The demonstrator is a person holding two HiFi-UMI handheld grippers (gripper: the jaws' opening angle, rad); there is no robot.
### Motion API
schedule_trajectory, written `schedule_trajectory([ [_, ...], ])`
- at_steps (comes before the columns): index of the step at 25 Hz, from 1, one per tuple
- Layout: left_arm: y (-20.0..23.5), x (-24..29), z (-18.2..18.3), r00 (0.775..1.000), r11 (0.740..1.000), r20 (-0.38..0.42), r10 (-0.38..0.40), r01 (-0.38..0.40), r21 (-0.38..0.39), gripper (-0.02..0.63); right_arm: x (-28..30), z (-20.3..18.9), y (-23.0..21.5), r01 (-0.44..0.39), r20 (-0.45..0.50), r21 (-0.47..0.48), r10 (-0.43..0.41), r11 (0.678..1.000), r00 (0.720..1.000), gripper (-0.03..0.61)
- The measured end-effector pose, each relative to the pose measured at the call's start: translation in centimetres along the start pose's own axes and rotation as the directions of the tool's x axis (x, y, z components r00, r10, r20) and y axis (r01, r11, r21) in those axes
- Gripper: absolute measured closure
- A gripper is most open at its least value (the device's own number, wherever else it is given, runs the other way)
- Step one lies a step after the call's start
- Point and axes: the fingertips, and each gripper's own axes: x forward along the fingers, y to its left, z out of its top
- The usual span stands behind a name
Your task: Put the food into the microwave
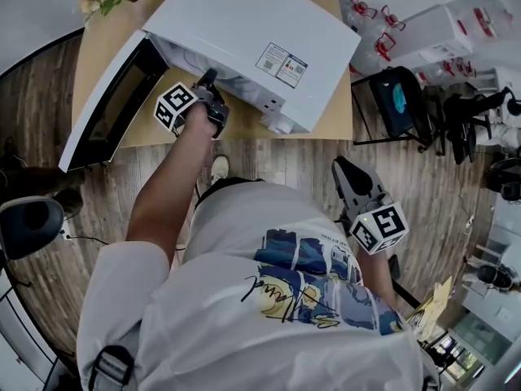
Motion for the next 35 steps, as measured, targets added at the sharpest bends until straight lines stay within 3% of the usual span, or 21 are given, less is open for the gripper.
schedule_trajectory([
  [7,1.0,0.5,0.3,0.996,0.995,-0.044,0.079,-0.076,0.067,0.589,0.5,0.2,0.5,0.029,-0.007,0.02,-0.029,0.999,1.0,0.551],
  [10,1.0,0.6,0.4,0.991,0.983,-0.057,0.125,-0.116,0.141,0.581,0.6,0.0,0.7,0.036,-0.008,0.03,-0.035,0.999,0.999,0.551],
  [12,1.0,0.7,0.5,0.984,0.962,-0.057,0.168,-0.151,0.227,0.569,0.7,0.0,0.9,0.038,-0.011,0.034,-0.038,0.999,0.999,0.551],
  [14,0.9,0.7,0.7,0.976,0.926,-0.044,0.213,-0.188,0.327,0.56,0.6,-0.2,1.0,0.042,-0.012,0.036,-0.041,0.998,0.999,0.551],
  [17,0.7,0.6,1.1,0.96,0.853,-0.003,0.28,-0.247,0.46,0.541,0.5,-0.3,1.0,0.047,-0.013,0.039,-0.047,0.998,0.999,0.551],
  [22,0.3,0.3,1.8,0.93,0.689,0.091,0.356,-0.327,0.647,0.512,0.0,-0.2,0.9,0.056,-0.009,0.046,-0.056,0.997,0.998,0.551],
  [24,0.2,0.3,1.9,0.92,0.625,0.125,0.371,-0.346,0.699,0.499,-0.2,-0.2,0.8,0.059,-0.009,0.047,-0.059,0.997,0.998,0.551],
  [29,0.4,0.3,2.0,0.897,0.502,0.184,0.401,-0.384,0.775,0.467,-0.9,-0.6,0.3,0.064,-0.005,0.052,-0.064,0.997,0.998,0.551],
  [32,0.4,0.4,2.1,0.896,0.465,0.202,0.395,-0.385,0.797,0.457,-1.2,-0.6,0.1,0.061,-0.004,0.052,-0.06,0.997,0.998,0.551],
  [35,0.3,0.2,2.1,0.897,0.461,0.209,0.39,-0.386,0.799,0.456,-1.4,-0.9,-0.1,0.054,-0.002,0.049,-0.054,0.997,0.999,0.551],
])
